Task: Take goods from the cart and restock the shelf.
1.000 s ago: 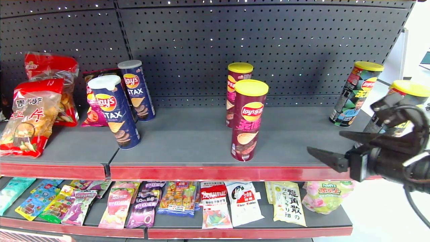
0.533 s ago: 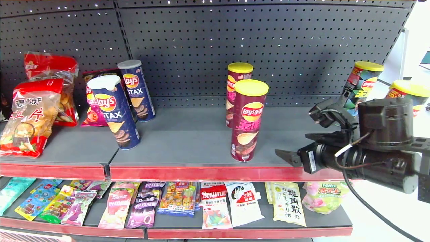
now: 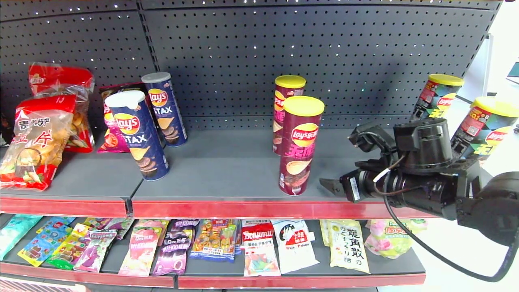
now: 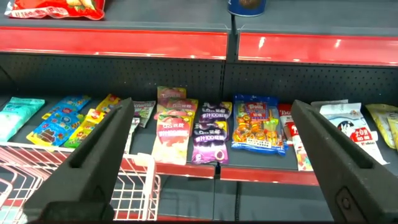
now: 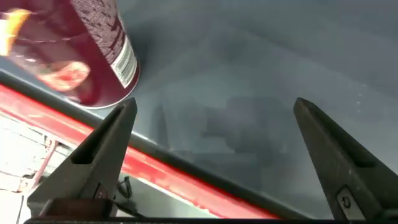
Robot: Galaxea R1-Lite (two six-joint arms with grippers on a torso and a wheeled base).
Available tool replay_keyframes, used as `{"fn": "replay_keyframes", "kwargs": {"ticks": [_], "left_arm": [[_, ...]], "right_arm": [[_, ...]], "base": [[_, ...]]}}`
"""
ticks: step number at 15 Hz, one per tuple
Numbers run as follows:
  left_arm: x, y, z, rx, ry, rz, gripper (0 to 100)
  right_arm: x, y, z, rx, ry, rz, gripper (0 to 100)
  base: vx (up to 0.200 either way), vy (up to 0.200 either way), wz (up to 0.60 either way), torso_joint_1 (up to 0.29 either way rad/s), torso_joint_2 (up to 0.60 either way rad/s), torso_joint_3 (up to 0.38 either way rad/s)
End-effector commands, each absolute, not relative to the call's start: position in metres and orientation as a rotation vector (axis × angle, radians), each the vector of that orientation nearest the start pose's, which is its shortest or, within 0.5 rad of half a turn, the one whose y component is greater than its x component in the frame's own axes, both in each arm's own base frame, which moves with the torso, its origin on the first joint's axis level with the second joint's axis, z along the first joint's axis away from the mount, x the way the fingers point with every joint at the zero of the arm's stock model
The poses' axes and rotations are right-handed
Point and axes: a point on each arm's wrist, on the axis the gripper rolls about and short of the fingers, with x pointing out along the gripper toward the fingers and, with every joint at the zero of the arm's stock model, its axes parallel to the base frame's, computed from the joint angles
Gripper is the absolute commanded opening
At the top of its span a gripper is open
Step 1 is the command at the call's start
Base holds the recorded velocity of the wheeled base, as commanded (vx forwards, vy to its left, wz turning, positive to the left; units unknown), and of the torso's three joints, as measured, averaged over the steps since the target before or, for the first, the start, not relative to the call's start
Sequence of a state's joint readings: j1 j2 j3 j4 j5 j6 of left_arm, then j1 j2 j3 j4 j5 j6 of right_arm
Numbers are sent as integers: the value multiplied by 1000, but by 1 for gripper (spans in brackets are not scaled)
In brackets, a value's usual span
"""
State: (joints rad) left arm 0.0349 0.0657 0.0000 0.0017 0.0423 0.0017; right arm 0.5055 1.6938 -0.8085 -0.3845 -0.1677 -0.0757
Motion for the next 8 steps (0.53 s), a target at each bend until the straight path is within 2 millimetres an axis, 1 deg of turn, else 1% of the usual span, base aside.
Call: {"fn": "replay_keyframes", "kwargs": {"ticks": [1, 4, 8], "left_arm": [[-18, 0, 77, 2, 69, 78, 100], [-18, 0, 77, 2, 69, 78, 100], [-18, 0, 77, 2, 69, 78, 100]], "right_arm": [[268, 143, 157, -247, 473, 337, 100], [277, 149, 157, -246, 467, 329, 100], [278, 151, 152, -253, 477, 332, 100]], "base": [[0, 0, 0, 0, 0, 0], [0, 0, 0, 0, 0, 0], [0, 0, 0, 0, 0, 0]]}}
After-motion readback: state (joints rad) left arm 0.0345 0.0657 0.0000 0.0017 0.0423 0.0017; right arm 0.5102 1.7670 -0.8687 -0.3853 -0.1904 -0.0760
